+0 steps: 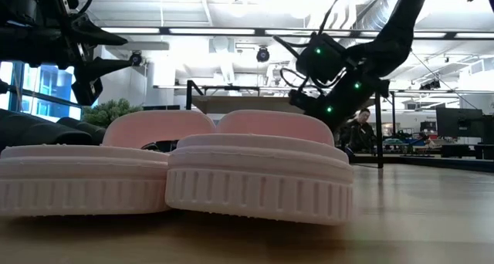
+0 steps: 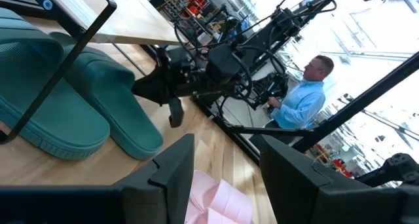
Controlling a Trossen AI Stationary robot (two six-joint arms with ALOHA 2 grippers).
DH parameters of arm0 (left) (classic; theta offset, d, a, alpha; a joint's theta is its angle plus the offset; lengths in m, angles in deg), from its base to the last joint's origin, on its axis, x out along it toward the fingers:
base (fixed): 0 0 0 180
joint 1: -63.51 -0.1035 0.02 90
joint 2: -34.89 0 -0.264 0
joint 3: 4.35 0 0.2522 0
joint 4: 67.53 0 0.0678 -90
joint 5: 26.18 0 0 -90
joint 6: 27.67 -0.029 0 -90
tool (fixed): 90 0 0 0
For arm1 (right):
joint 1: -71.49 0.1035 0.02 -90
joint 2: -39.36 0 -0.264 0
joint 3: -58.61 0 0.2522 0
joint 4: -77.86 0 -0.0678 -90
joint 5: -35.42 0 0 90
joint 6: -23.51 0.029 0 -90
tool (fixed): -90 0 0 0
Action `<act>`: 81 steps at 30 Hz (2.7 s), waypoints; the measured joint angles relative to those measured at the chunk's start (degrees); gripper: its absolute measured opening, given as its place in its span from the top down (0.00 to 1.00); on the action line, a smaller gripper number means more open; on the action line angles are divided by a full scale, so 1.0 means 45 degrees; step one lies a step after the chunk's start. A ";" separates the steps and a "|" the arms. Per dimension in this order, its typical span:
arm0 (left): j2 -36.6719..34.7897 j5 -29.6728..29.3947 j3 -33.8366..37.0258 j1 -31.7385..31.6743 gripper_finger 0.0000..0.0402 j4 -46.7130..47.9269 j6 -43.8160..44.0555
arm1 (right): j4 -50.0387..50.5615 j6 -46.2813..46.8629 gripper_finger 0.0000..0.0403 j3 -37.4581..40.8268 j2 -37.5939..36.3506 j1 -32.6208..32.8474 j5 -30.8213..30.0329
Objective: Pick and place slides into the shelf
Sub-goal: Put the green slides under the shelf
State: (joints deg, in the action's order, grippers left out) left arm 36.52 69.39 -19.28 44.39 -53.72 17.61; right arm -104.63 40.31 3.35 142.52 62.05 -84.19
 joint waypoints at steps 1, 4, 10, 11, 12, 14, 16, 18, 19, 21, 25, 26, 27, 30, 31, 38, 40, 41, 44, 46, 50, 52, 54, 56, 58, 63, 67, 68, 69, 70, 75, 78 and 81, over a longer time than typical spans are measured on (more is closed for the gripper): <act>-0.0001 0.0000 0.0000 0.0000 0.60 0.0000 -0.0005 | -0.0148 -0.0120 1.00 0.0000 0.0000 -0.0042 0.0175; -0.0001 -0.0001 0.0000 0.0000 0.60 -0.0004 0.0000 | -0.0468 -0.0376 1.00 0.0000 0.0000 -0.0141 0.0392; -0.0001 0.0000 0.0000 0.0000 0.60 0.0000 0.0000 | -0.0467 -0.0415 1.00 0.0000 0.0000 -0.0610 0.0546; -0.0001 -0.0004 0.0000 0.0000 0.60 -0.0002 -0.0002 | -0.0469 -0.0418 1.00 0.0000 0.0000 -0.0658 0.0594; 0.0002 -0.0005 0.0000 0.0000 0.60 0.0000 0.0000 | -0.0453 -0.0409 1.00 0.0000 0.0000 -0.0675 0.0625; 0.0000 0.0000 0.0000 0.0001 0.60 -0.0002 0.0000 | -0.0453 -0.0413 1.00 0.0000 -0.0008 -0.0647 0.0644; 0.0001 0.0022 0.0000 0.0001 0.60 -0.0004 0.0000 | -0.0442 -0.0408 1.00 0.0000 -0.0068 -0.0357 0.0574; 0.0000 0.0044 0.0000 0.0000 0.60 0.0000 -0.0001 | -0.0288 -0.0286 1.00 0.0000 -0.0252 0.0042 0.0533; 0.0004 0.0048 0.0000 0.0005 0.60 -0.0004 0.0000 | -0.0143 -0.0211 1.00 0.0000 -0.0363 0.0279 0.0558; 0.0004 0.0044 0.0000 0.0000 0.60 0.0000 -0.0005 | 0.0489 -0.0016 1.00 -0.0010 -0.0697 0.0789 0.0401; 0.0005 0.0044 0.0000 0.0005 0.60 -0.0005 -0.0009 | 0.2130 0.0682 1.00 -0.0015 -0.1503 0.1891 -0.0466; 0.0008 0.0044 0.0000 0.0001 0.60 0.0000 -0.0021 | 0.2580 0.0905 1.00 -0.0015 -0.1706 0.2131 -0.0420; 0.0013 0.0041 0.0000 0.0005 0.60 -0.0001 -0.0022 | 0.2838 0.0928 1.00 -0.0011 -0.1865 0.2355 -0.0191; 0.0018 0.0024 0.0000 0.0005 0.60 -0.0004 -0.0028 | 0.2480 0.1038 1.00 -0.0010 -0.2086 0.3035 0.1396; 0.0018 0.0019 0.0000 0.0000 0.60 -0.0002 -0.0029 | 0.2129 0.1162 1.00 -0.0010 -0.2067 0.3236 0.1719; 0.0018 -0.0007 0.0000 0.0001 0.60 0.0000 -0.0058 | 0.1623 0.0580 1.00 -0.0732 -0.0927 0.3567 0.2246; 0.0018 -0.0009 0.0000 0.0000 0.60 0.0000 -0.0058 | 0.1614 0.0307 1.00 -0.1143 -0.0364 0.3509 0.2712; 0.0018 -0.0024 0.0000 0.0000 0.60 0.0000 -0.0058 | 0.1598 0.0205 1.00 -0.1366 -0.0061 0.3507 0.2841; 0.0018 -0.0053 0.0000 0.0000 0.60 0.0000 -0.0058 | 0.1479 -0.0229 1.00 -0.2140 0.0758 0.3512 0.3024; 0.0018 -0.0055 0.0000 0.0000 0.60 0.0000 -0.0058 | 0.1491 -0.0453 1.00 -0.2694 0.1178 0.3512 0.3033; 0.0018 -0.0055 0.0000 0.0000 0.60 0.0000 -0.0058 | 0.1983 -0.0647 1.00 -0.3782 0.1924 0.3497 0.3006; 0.0018 -0.0053 0.0000 0.0004 0.60 0.0000 -0.0058 | 0.2473 -0.0651 1.00 -0.4241 0.2278 0.3429 0.2841; 0.0023 -0.0053 0.0000 0.0000 0.60 0.0000 -0.0058 | 0.2823 -0.0568 1.00 -0.4510 0.2577 0.3423 0.2580; 0.0023 -0.0053 0.0000 0.0000 0.60 0.0000 -0.0058 | 0.3051 -0.0381 1.00 -0.4641 0.2753 0.3424 0.2175; 0.0023 -0.0053 0.0000 0.0004 0.60 0.0000 -0.0056 | 0.3175 -0.0113 1.00 -0.4640 0.2769 0.3429 0.1683; 0.0023 -0.0053 0.0000 0.0005 0.60 0.0000 -0.0190 | 0.3156 0.0618 1.00 -0.4366 0.2769 0.3422 0.0845; 0.0023 -0.0052 0.0000 0.0005 0.60 0.0000 -0.0306 | 0.3187 0.1234 1.00 -0.4192 0.2759 0.3376 0.0419; 0.0023 -0.0051 0.0000 0.0005 0.60 0.0000 -0.0306 | 0.3238 0.1262 1.00 -0.4187 0.2759 0.3376 0.0237; 0.0023 -0.0049 0.0000 0.0005 0.60 0.0003 -0.0308 | 0.3283 0.1344 1.00 -0.4178 0.2759 0.3367 0.0094; 0.0023 -0.0050 0.0000 0.0001 0.60 0.0000 -0.0311 | 0.3329 0.1512 1.00 -0.4174 0.2759 0.3347 -0.0084; 0.0023 -0.0049 0.0000 0.0004 0.60 0.0000 -0.0311 | 0.3569 0.2191 1.00 -0.4167 0.2764 0.3113 -0.0444; 0.0023 -0.0049 0.0000 0.0005 0.60 0.0000 -0.0317 | 0.3551 0.2216 1.00 -0.4163 0.2764 0.2949 -0.0412; 0.0023 -0.0049 0.0000 0.0005 0.60 0.0004 -0.0321 | 0.3557 0.2310 1.00 -0.4163 0.2767 0.2733 -0.0471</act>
State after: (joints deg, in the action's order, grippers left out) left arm 36.63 69.17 -19.28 44.42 -53.70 16.16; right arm -88.63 50.70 -15.38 154.96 74.35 -86.31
